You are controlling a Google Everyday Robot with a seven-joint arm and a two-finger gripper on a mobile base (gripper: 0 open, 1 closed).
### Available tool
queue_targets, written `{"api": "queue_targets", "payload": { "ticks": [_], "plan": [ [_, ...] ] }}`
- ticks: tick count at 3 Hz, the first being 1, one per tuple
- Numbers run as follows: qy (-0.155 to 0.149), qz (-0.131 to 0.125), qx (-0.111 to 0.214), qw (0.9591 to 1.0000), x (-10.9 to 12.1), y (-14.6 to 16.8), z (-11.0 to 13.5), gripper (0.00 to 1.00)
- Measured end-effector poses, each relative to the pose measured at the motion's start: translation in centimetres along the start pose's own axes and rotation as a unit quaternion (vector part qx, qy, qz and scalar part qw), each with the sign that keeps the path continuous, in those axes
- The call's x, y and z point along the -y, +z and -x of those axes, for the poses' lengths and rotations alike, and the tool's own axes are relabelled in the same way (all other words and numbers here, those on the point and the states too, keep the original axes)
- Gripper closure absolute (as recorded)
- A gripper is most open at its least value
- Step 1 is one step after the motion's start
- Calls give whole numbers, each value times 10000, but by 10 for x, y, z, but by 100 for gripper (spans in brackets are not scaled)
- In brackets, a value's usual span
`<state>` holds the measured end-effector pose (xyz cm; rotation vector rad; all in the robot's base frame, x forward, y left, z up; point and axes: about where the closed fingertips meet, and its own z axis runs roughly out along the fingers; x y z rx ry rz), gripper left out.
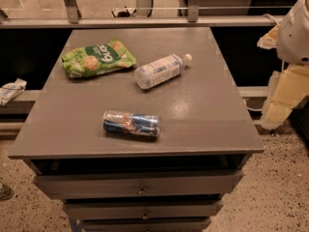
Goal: Pick redbull can
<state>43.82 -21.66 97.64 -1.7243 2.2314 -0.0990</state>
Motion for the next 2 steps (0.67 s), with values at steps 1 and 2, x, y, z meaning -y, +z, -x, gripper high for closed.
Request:
{"api": "queue_targets", "payload": {
  "ticks": [1, 2],
  "plan": [
    [0, -1, 0, 10000, 0, 0, 0, 0],
    [38, 279, 318, 9991, -9, 8, 9, 0]
  ]
}}
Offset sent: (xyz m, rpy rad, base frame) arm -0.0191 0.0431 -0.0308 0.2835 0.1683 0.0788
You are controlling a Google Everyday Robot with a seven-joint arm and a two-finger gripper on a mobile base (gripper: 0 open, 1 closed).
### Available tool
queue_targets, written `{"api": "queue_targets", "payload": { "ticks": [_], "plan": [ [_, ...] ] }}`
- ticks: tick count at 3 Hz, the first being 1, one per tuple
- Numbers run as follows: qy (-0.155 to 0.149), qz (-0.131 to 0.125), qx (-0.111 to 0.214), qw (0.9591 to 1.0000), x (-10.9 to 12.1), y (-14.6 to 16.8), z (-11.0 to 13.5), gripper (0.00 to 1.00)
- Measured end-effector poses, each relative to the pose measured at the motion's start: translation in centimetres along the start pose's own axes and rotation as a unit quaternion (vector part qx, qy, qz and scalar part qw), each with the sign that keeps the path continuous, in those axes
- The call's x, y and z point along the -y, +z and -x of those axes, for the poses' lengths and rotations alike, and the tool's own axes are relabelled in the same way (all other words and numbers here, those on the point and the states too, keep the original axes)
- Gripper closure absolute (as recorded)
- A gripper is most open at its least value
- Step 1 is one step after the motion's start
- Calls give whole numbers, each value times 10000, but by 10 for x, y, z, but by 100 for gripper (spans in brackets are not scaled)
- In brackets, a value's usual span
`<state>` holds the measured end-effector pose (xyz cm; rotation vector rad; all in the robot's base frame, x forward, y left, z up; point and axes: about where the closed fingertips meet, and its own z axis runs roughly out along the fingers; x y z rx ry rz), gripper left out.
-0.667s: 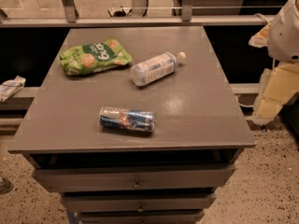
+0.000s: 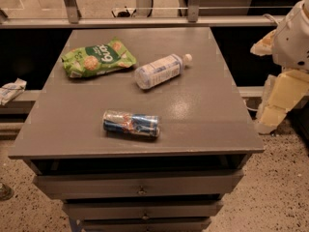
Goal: Pick redbull can
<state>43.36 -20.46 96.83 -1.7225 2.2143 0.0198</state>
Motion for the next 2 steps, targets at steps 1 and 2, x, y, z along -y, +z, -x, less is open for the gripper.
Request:
{"api": "queue_targets", "payload": {
  "ticks": [1, 2],
  "plan": [
    [-327, 676, 734, 9945, -51, 30, 56, 0],
    [-622, 1129, 1064, 9859, -93, 52, 96, 0]
  ]
}}
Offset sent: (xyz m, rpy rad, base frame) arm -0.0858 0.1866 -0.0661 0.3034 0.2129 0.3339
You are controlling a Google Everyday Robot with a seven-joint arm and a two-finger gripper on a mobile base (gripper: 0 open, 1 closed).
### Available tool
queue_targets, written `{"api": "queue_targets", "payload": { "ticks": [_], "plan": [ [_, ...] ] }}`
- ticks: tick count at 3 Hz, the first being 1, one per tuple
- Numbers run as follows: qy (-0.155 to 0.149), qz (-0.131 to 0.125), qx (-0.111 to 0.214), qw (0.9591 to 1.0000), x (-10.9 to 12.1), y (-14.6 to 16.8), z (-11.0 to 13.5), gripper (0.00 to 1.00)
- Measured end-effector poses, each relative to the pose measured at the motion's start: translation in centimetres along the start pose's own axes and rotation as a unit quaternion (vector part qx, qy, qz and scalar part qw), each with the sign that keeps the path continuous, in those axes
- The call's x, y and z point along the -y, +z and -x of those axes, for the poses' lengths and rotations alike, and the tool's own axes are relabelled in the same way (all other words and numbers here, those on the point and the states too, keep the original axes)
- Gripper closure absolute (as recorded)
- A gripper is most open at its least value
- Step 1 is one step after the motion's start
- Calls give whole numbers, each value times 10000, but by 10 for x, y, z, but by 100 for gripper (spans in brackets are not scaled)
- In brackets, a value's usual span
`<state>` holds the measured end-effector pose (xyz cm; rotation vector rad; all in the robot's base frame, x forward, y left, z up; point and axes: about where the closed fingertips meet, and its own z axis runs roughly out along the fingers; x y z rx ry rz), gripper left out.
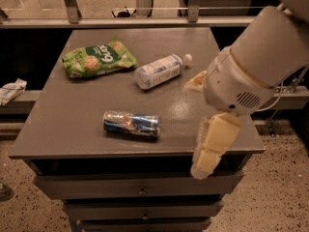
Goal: Pick redbull can
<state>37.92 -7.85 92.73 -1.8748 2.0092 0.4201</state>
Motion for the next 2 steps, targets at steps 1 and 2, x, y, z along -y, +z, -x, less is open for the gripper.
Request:
{"api": "queue_targets", "payload": {
  "ticks": [1, 2],
  "plan": [
    [-482, 97, 367, 9981, -27, 35, 57, 0],
    [-835, -199, 643, 9942, -17, 65, 108, 0]
  ]
}}
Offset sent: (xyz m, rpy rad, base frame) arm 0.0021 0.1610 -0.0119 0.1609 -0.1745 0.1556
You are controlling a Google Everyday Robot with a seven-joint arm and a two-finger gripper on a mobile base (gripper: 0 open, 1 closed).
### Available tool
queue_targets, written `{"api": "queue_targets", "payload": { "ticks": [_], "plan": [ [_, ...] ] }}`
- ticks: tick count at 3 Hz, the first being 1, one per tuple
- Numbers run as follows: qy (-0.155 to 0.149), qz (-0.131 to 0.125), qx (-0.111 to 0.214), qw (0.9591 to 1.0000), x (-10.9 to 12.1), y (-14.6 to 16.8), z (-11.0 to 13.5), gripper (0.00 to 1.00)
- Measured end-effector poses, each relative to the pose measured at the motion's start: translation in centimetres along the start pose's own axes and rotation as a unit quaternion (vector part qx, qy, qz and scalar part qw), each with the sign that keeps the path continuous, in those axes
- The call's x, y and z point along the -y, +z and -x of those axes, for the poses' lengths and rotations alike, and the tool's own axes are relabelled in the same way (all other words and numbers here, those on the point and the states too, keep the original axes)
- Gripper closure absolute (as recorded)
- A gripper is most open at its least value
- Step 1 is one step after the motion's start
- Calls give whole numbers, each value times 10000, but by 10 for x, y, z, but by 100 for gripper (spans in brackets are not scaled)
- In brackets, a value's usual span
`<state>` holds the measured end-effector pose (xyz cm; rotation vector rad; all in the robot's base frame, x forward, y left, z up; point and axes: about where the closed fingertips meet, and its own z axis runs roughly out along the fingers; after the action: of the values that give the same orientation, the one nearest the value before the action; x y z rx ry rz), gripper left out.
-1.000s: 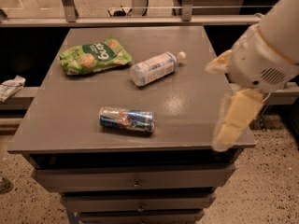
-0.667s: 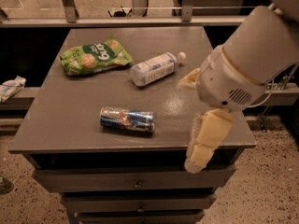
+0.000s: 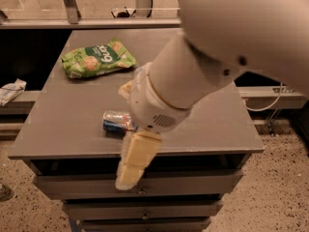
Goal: Pick redbull can
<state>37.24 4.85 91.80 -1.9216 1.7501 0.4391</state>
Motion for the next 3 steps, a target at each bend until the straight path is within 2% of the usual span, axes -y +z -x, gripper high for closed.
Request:
{"api": "queue_targets", "payload": {
  "ticks": [1, 2, 3],
  "plan": [
    [-135, -183, -1, 9997, 19, 29, 17, 0],
    [-101, -267, -157, 9995, 39, 61, 14, 0],
    [-7, -412, -491, 9979, 66, 91, 0, 0]
  ]
}}
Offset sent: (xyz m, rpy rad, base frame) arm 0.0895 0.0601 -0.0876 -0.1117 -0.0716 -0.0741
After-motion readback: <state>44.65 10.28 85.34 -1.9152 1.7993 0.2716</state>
